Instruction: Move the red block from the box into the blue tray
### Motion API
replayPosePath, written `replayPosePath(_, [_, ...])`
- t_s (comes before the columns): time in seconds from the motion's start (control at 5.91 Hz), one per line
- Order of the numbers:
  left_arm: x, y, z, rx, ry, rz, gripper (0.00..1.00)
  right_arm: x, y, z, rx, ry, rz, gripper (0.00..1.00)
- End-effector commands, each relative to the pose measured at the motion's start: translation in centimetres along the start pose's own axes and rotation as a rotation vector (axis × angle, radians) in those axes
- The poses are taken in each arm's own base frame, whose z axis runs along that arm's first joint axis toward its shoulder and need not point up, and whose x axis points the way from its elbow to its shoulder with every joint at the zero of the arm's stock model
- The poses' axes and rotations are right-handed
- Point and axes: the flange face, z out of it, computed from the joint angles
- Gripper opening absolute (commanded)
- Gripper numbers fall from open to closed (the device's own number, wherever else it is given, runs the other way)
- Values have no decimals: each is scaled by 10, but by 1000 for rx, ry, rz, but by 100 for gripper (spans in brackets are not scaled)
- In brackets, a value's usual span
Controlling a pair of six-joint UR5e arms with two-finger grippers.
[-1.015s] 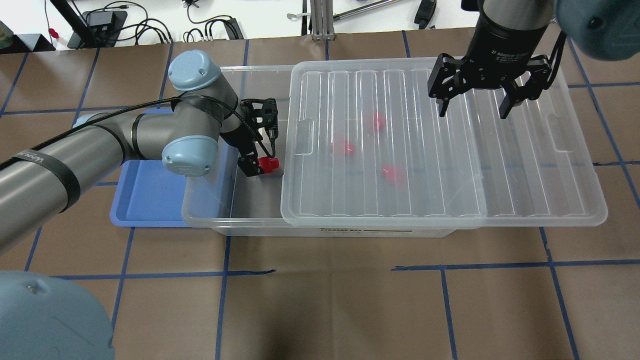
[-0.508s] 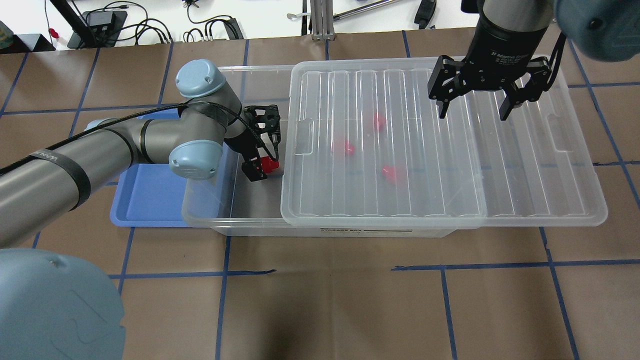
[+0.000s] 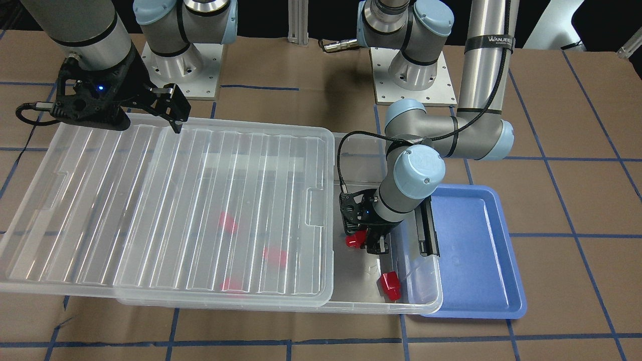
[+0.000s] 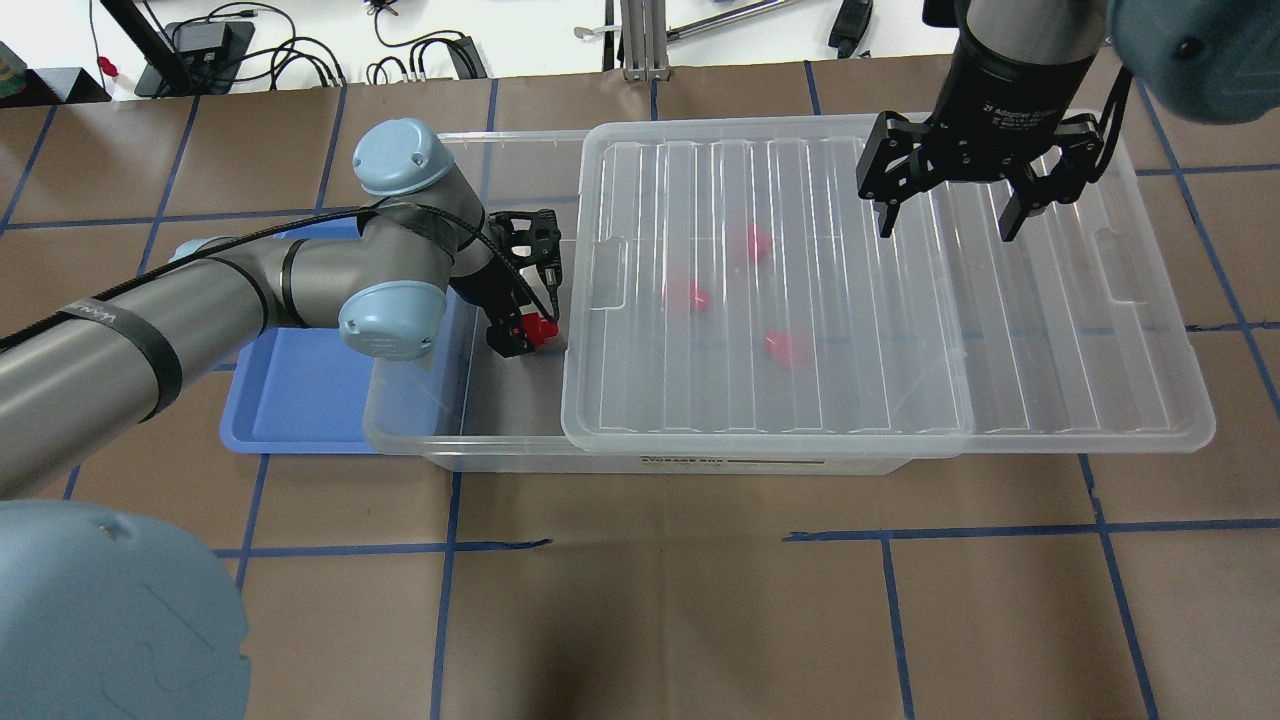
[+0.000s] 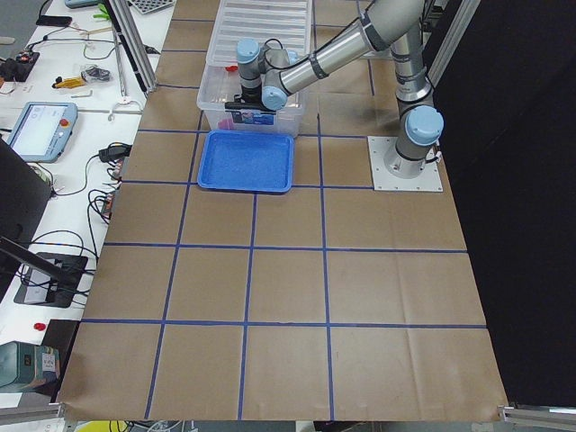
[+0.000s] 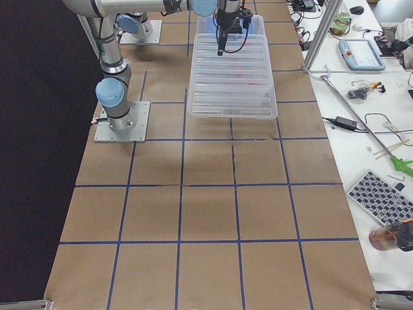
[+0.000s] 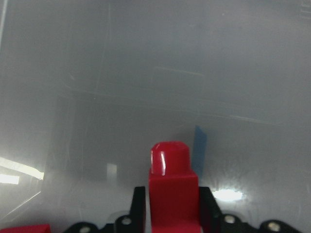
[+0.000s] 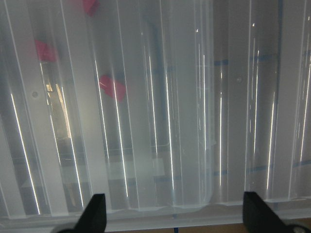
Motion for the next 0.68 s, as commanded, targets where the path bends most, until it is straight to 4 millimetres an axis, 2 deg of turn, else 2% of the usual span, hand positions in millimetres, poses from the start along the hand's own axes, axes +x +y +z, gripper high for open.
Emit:
replayPosePath(0.0, [0, -1, -4, 1, -8, -3, 0, 0, 0, 0, 0, 2, -1, 100])
replayPosePath(0.17, [-7, -1, -22, 5, -34, -18, 0, 0, 0, 0, 0, 2, -1, 100])
replayPosePath(0.34, [-8, 9, -53, 10, -56, -38, 0, 0, 0, 0, 0, 2, 0, 100])
replayPosePath(0.51, [-3, 18, -91, 12, -51, -61, 0, 1, 0, 1, -1, 5, -1, 100])
